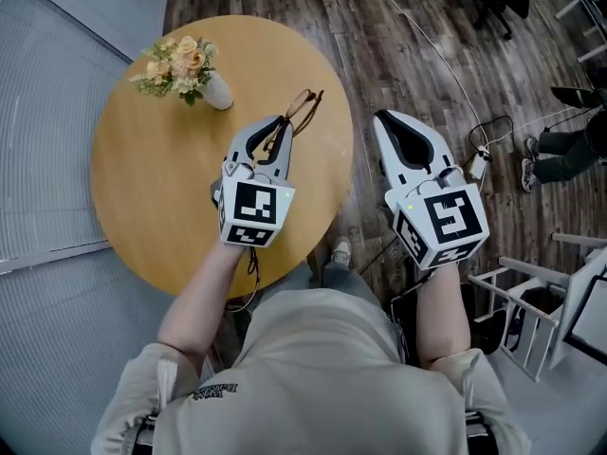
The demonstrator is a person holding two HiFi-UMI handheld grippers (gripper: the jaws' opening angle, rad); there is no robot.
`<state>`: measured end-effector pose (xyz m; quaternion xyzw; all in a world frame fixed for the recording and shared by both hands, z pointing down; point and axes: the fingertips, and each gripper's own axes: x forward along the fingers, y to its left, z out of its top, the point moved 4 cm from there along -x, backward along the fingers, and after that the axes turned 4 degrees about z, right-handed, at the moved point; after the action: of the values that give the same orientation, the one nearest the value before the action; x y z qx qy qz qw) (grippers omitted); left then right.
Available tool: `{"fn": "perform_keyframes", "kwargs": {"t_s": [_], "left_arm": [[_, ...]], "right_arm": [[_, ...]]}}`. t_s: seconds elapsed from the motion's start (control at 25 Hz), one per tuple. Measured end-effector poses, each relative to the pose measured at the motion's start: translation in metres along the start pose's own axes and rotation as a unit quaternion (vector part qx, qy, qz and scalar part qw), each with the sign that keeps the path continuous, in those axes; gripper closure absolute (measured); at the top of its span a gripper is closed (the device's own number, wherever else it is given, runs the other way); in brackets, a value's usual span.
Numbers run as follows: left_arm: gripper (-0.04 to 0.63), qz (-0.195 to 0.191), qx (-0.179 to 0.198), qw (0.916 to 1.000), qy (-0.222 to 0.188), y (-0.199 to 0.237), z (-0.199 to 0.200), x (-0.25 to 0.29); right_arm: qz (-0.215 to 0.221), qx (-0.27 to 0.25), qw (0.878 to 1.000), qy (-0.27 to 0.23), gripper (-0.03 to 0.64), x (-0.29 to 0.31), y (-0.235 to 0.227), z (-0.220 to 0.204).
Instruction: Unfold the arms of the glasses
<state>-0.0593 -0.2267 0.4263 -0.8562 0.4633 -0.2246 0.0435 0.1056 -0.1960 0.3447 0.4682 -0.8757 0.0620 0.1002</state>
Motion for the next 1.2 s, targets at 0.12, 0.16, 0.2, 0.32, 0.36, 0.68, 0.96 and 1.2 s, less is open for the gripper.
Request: {"fn": "perform_keyframes", "kwargs": {"t_s": [0.12,0.16,0.2,0.32,0.36,0.68,0.96,1.2], "left_arm": [[0.551,0.007,-0.008,0.9990,-0.044,0.009,0.038,-0.021],[0.551,0.008,-0.012,0.9984,-0.055,0.012,0.046,-0.027],[0.551,0.009,-0.016,0.9979,-0.063,0.015,0.053,-0.032],[0.551,0.013,-0.030,0.9962,-0.081,0.023,0.068,-0.050],[0.551,0.015,-0.036,0.9956,-0.086,0.026,0.072,-0.055],[0.551,0.042,-0.130,0.9782,-0.157,0.053,0.096,-0.105],[0.551,0.032,-0.198,0.9632,-0.179,0.060,0.104,-0.129],[0.551,0.027,-0.223,0.9589,-0.174,0.054,0.099,-0.129]], "right_arm": [[0.002,-0.011,0.999,-0.033,0.583,-0.016,0.008,0.029],[0.002,-0.014,0.999,-0.044,0.583,-0.021,0.010,0.039],[0.002,-0.018,0.998,-0.053,0.583,-0.026,0.013,0.047],[0.000,-0.032,0.997,-0.077,0.583,-0.040,0.020,0.070],[-0.001,-0.036,0.996,-0.083,0.583,-0.045,0.021,0.076],[-0.010,-0.061,0.992,-0.107,0.583,-0.067,0.029,0.097],[0.000,-0.062,0.992,-0.111,0.583,-0.083,0.034,0.101],[0.020,-0.057,0.992,-0.106,0.583,-0.090,0.042,0.098]]}}
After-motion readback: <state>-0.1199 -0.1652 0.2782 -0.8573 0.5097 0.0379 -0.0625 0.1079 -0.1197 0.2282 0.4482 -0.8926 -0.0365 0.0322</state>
